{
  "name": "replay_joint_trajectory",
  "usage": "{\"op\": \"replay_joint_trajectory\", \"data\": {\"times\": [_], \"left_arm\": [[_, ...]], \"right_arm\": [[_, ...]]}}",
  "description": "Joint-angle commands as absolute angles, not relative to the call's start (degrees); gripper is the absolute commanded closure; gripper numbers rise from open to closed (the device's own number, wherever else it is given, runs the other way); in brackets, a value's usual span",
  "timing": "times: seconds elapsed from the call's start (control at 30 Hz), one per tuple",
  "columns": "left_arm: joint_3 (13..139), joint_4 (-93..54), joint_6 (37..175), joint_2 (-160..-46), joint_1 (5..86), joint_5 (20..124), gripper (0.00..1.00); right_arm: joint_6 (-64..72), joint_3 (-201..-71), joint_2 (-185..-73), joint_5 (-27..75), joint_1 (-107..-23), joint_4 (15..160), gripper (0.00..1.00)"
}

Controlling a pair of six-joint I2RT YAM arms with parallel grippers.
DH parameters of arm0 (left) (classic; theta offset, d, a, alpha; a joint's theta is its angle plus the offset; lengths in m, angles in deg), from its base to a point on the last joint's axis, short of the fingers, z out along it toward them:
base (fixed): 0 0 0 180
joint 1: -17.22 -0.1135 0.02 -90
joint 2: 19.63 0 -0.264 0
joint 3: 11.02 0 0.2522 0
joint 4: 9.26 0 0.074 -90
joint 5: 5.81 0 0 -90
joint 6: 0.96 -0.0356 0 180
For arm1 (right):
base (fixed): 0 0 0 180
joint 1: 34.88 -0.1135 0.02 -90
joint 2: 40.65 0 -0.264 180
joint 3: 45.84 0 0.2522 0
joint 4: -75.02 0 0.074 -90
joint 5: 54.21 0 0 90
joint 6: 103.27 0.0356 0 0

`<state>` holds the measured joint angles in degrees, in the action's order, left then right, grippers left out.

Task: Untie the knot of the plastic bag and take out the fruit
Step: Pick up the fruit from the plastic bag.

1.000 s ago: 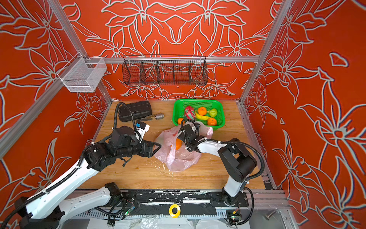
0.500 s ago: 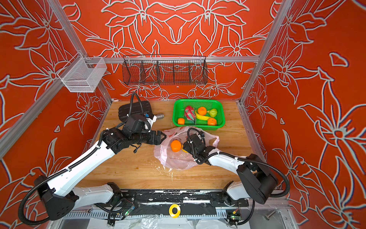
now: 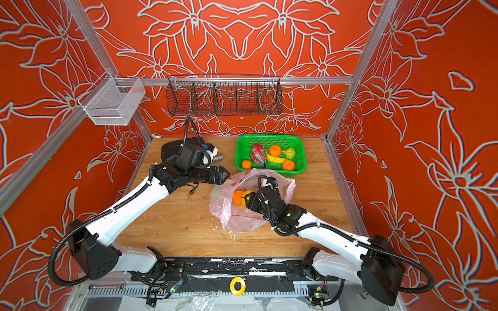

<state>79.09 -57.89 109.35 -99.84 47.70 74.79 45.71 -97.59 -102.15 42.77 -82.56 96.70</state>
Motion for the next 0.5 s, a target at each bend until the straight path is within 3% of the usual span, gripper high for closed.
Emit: {"op": "replay_joint_trajectory", "data": {"times": [0.0,0.27,0.47], "left_arm": [[81.21,-55.54,108.11,-102.67,46.82,73.22,0.15],[85.49,-54.30,106.59,-111.46,46.23,68.73,0.15],[84.17,-53.87,106.51,-115.46,46.32,62.47,0.17]], "right_arm": [[43.61,-101.01,-98.31,44.15,-83.46,99.90,0.48],[37.53,-109.37,-90.71,45.11,-83.95,107.71,0.49],[30.32,-121.65,-91.59,48.64,-80.35,117.72,0.49]]}}
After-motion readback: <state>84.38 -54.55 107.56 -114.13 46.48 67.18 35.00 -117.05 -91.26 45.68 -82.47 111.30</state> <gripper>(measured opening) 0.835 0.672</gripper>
